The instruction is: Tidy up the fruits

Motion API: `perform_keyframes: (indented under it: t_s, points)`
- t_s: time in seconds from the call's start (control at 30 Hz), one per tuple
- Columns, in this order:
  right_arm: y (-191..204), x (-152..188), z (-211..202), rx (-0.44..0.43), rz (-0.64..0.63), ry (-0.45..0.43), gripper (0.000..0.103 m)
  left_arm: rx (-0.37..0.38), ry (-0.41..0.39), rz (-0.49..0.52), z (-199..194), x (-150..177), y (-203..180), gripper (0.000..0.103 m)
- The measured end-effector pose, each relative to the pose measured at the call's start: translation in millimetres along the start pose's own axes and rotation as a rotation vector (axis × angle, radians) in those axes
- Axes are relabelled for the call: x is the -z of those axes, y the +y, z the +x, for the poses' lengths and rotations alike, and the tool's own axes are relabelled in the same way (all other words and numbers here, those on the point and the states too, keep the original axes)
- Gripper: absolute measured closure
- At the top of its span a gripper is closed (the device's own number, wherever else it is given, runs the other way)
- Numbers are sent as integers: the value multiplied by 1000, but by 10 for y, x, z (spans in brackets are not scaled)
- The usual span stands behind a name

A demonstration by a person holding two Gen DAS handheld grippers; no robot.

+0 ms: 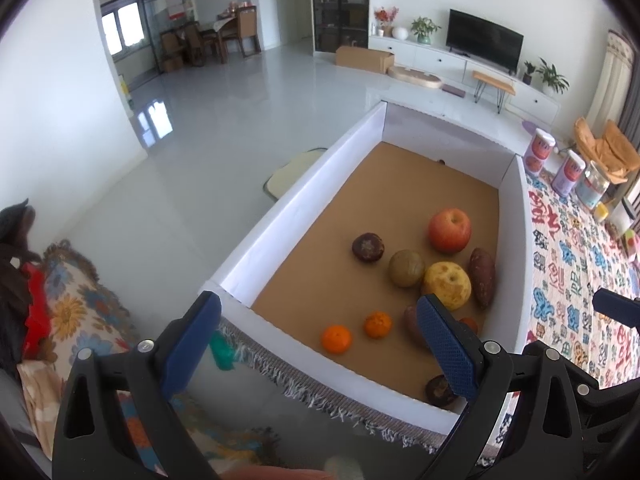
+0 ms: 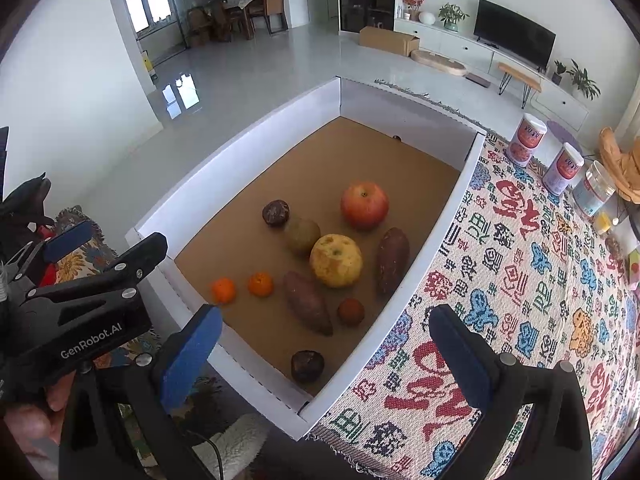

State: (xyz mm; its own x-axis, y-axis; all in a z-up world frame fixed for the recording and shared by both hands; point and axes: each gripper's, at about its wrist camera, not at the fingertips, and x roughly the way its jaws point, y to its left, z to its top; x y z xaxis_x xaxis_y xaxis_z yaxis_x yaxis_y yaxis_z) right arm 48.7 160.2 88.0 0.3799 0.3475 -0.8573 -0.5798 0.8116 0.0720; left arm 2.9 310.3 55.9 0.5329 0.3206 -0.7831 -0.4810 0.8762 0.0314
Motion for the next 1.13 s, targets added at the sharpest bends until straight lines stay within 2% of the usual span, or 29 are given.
perform_keyframes:
  t_s: [0.8,1.0,1.13]
  points:
    - [-15,-11,52,30,3,10,1,1,8,9,49,7,-2,4]
    - [-6,1,79,36,-1,16,0,69,21,-30,70,16,40,4]
    - [-4,7,132,36,-1,27,0,34,-17,-12,50,28,22,4]
